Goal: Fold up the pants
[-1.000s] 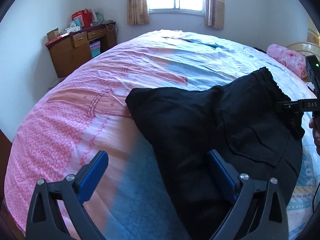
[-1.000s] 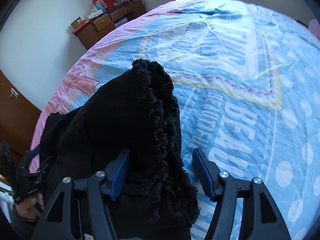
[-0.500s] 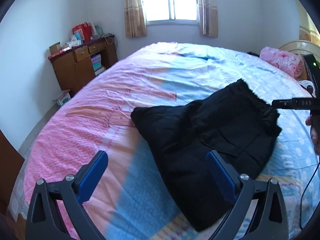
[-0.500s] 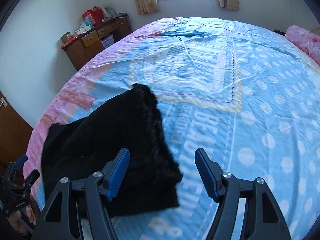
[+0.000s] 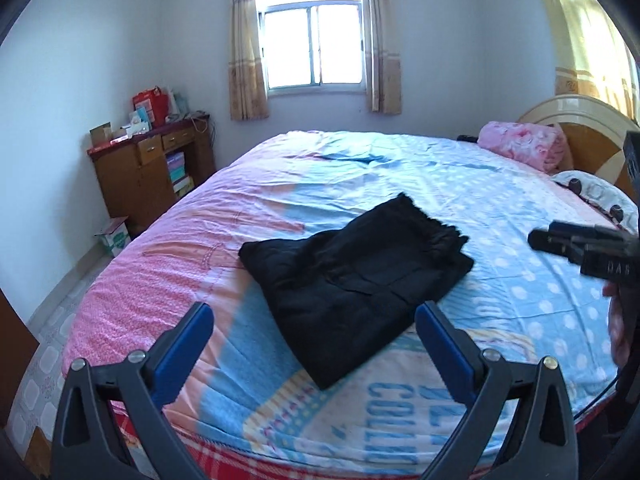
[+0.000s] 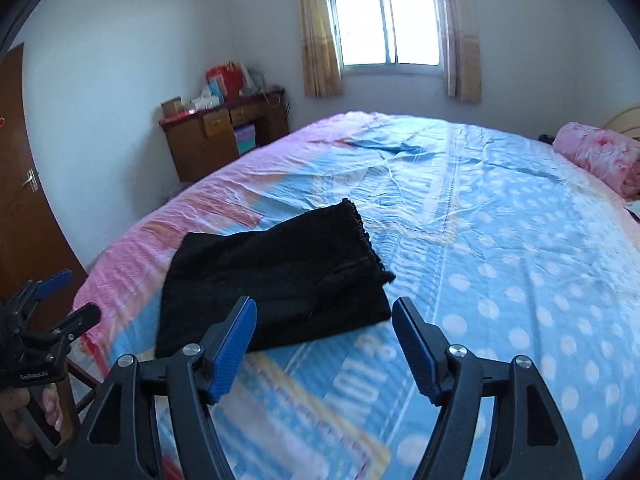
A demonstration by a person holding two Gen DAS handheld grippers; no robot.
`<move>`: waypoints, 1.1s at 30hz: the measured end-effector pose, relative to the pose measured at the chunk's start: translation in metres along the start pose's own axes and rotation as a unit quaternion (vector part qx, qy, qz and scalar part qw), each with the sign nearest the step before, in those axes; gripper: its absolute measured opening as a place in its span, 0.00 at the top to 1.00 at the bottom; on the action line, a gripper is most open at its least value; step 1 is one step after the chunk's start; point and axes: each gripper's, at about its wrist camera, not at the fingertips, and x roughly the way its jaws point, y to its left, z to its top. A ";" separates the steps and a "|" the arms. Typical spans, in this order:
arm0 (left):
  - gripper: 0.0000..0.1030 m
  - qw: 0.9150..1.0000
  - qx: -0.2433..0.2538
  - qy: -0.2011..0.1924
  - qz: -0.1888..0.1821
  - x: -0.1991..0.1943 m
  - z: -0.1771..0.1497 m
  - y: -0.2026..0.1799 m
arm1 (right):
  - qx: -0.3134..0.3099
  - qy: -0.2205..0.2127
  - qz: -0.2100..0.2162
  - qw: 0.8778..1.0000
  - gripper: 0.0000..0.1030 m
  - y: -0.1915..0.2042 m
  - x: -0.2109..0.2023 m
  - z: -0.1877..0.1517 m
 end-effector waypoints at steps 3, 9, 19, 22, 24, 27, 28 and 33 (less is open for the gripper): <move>0.00 1.000 -0.010 -0.006 -0.019 -0.011 -0.006 -0.007 | -0.003 -0.008 -0.005 1.000 0.30 0.007 -0.018 -0.011; 0.00 0.999 0.002 -0.020 -0.032 -0.028 -0.011 -0.022 | -0.008 -0.024 -0.010 1.000 0.30 0.018 -0.042 -0.021; 0.00 0.998 -0.002 -0.041 -0.048 -0.049 -0.017 -0.021 | -0.004 -0.043 -0.027 0.999 0.30 0.034 -0.068 -0.033; 0.00 0.997 -0.003 -0.048 -0.053 -0.057 -0.015 -0.020 | -0.006 -0.049 -0.034 0.998 0.30 0.039 -0.075 -0.035; 0.00 0.997 -0.002 -0.052 -0.054 -0.060 -0.015 -0.021 | -0.009 -0.052 -0.036 0.998 0.30 0.043 -0.081 -0.036; 0.00 0.997 0.001 -0.058 -0.055 -0.065 -0.012 -0.023 | -0.017 -0.060 -0.036 0.997 0.30 0.048 -0.091 -0.037; 0.00 0.997 0.002 -0.061 -0.055 -0.067 -0.012 -0.023 | -0.018 -0.061 -0.036 0.997 0.30 0.048 -0.093 -0.037; 0.00 0.997 0.006 -0.064 -0.052 -0.069 -0.010 -0.026 | -0.020 -0.071 -0.034 0.997 0.29 0.049 -0.102 -0.036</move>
